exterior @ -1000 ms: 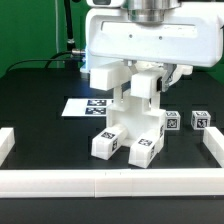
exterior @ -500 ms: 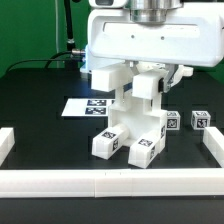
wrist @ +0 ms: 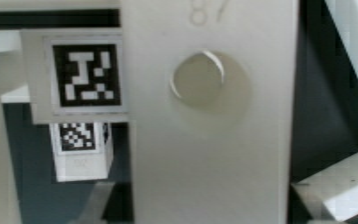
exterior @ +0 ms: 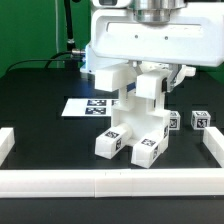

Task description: Assemble chair

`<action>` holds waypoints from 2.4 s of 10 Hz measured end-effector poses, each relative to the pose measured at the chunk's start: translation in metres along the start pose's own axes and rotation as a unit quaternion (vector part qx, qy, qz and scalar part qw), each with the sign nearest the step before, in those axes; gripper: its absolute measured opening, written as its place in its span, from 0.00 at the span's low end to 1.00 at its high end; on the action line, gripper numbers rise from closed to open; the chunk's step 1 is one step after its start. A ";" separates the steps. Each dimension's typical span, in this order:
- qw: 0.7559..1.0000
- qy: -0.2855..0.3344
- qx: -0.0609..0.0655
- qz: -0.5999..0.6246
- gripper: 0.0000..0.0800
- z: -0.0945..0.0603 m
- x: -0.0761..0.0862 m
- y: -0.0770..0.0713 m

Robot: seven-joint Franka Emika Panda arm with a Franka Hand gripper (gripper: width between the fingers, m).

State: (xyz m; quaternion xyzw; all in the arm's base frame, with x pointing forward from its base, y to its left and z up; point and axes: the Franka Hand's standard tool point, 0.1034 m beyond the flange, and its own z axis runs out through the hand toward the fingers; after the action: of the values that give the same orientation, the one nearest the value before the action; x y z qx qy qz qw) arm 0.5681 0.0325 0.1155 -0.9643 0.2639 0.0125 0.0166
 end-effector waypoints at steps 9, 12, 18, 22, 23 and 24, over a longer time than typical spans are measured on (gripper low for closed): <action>1.000 -0.004 -0.006 -0.001 0.36 0.011 -0.003 0.001; 1.000 -0.005 -0.011 -0.002 0.36 0.020 -0.002 0.002; 1.000 -0.010 -0.021 -0.002 0.36 0.039 -0.003 0.009; 1.000 -0.009 -0.022 -0.006 0.36 0.041 -0.001 0.011; 1.000 -0.009 -0.022 -0.007 0.36 0.041 0.000 0.011; 1.000 -0.009 -0.022 -0.007 0.36 0.041 0.000 0.011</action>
Offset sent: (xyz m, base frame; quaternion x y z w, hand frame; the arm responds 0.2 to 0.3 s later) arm -0.0027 0.0025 -0.0104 -0.0063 0.0204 0.0097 0.9997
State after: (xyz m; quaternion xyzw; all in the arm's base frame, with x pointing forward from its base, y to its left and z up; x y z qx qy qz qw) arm 0.5616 0.0250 0.0746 -0.9663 0.2562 0.0266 -0.0018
